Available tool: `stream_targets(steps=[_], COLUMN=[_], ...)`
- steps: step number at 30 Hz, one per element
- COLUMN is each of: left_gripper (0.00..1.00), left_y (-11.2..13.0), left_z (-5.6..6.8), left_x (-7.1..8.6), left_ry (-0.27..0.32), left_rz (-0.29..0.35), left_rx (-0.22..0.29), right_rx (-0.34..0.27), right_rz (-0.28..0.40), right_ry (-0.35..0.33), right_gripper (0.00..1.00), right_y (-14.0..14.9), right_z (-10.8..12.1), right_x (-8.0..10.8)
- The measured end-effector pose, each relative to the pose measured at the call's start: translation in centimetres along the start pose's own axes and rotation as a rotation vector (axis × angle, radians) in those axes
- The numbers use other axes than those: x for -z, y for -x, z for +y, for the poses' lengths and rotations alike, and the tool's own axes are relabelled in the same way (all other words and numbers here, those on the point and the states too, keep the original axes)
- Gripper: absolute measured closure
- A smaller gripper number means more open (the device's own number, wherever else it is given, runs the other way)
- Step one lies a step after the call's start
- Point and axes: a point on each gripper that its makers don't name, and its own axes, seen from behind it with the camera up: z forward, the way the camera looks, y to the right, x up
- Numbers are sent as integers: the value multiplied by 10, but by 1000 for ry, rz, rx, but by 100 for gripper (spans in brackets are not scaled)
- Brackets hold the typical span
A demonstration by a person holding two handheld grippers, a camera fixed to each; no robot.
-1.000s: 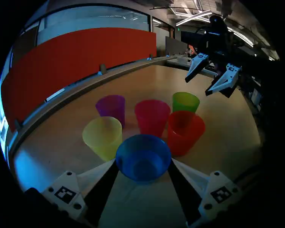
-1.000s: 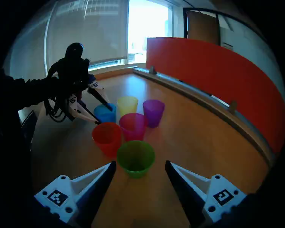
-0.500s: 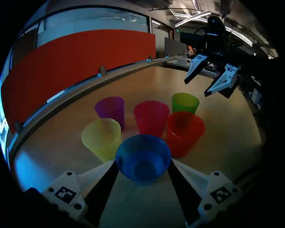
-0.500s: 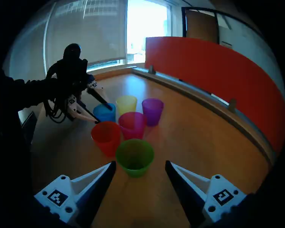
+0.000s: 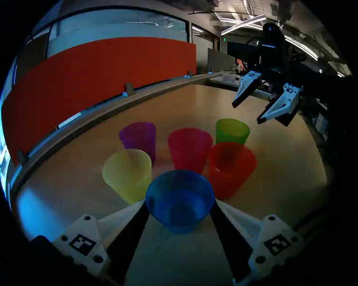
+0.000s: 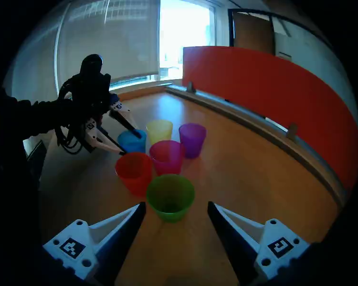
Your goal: Pour water
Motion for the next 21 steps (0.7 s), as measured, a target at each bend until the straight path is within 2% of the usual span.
stream_targets(steps=[21], left_gripper=[15], left_y=[-22], left_z=[-5], left_x=[23], left_ry=[-25], left_rz=[41], left_rx=[1], right_rx=[23], right_rz=[-33], right_ry=[-15], right_gripper=[0], right_y=[15], right_z=[-7], right_x=[-16])
